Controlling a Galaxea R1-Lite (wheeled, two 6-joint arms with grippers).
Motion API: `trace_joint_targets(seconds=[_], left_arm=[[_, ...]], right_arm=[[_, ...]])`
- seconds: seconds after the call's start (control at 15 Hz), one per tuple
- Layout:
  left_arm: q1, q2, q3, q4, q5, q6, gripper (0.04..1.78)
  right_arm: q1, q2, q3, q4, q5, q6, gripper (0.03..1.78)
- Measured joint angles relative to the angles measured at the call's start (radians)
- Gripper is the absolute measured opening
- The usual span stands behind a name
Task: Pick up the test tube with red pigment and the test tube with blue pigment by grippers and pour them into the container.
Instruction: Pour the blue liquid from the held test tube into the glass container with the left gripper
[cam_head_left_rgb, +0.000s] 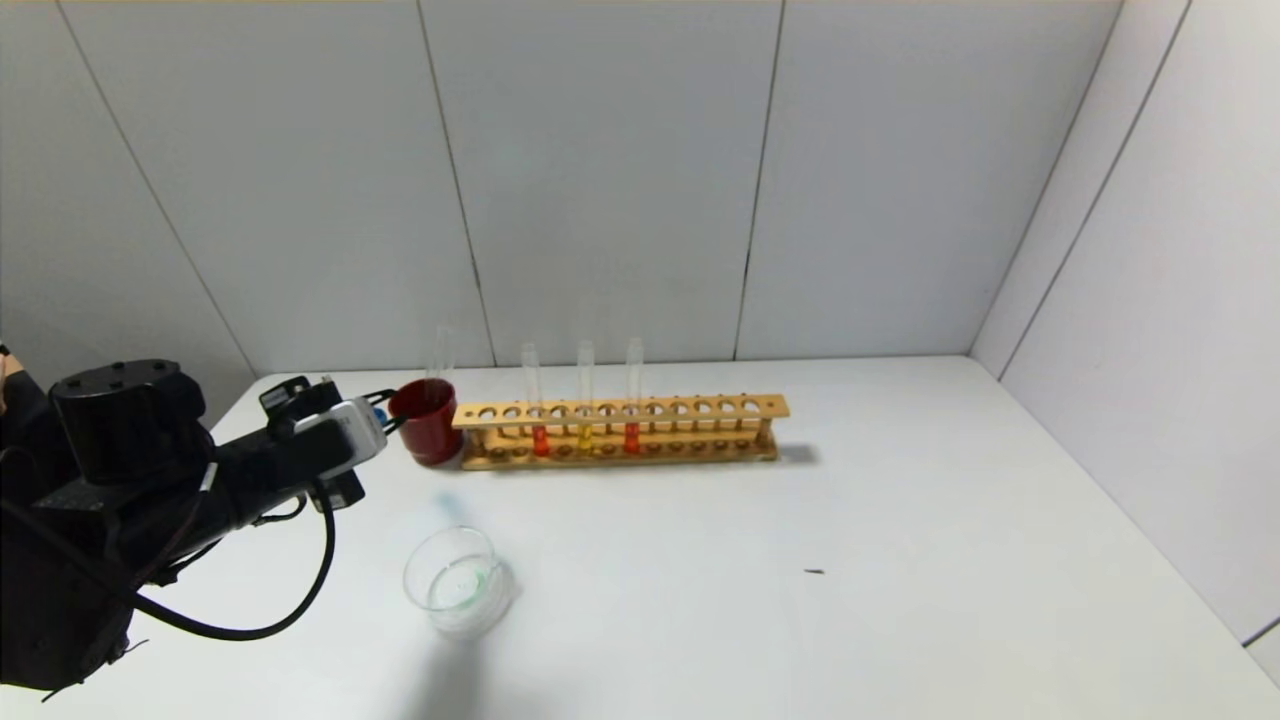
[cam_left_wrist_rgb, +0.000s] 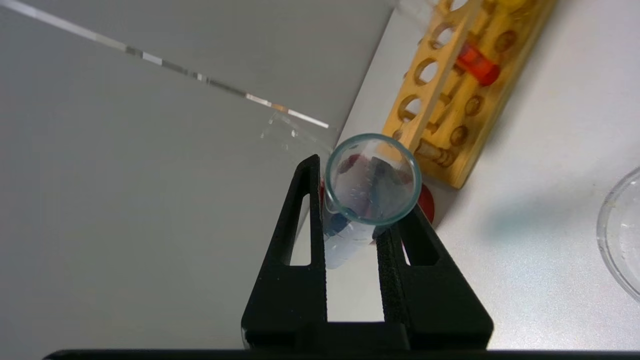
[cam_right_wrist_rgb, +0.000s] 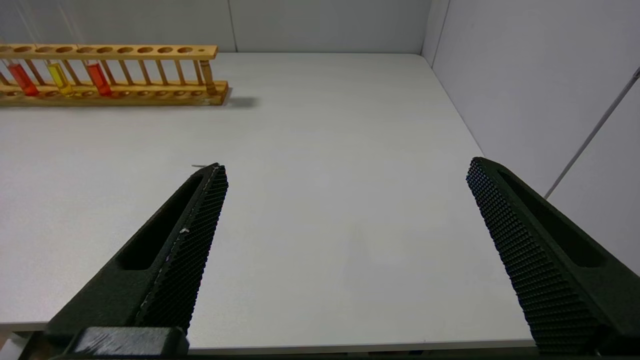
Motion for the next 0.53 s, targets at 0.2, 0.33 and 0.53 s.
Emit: trace_joint_targets(seconds=[0.2, 0.33, 0.53], left_arm=[[0.015, 0.007, 0.003, -0.001, -0.066, 0.093, 0.33], [0.024, 0.013, 0.006, -0.002, -0.083, 0.135, 0.33], [0.035, 0.015, 0.008, -0.001, -0.106, 0.193, 0.33]], right_arm=[[0.001, 0.0, 0.0, 0.0, 0.0, 0.0, 1.75], [0.001, 0.0, 0.0, 0.0, 0.0, 0.0, 1.75], [0.001, 0.0, 0.0, 0.0, 0.0, 0.0, 1.75]])
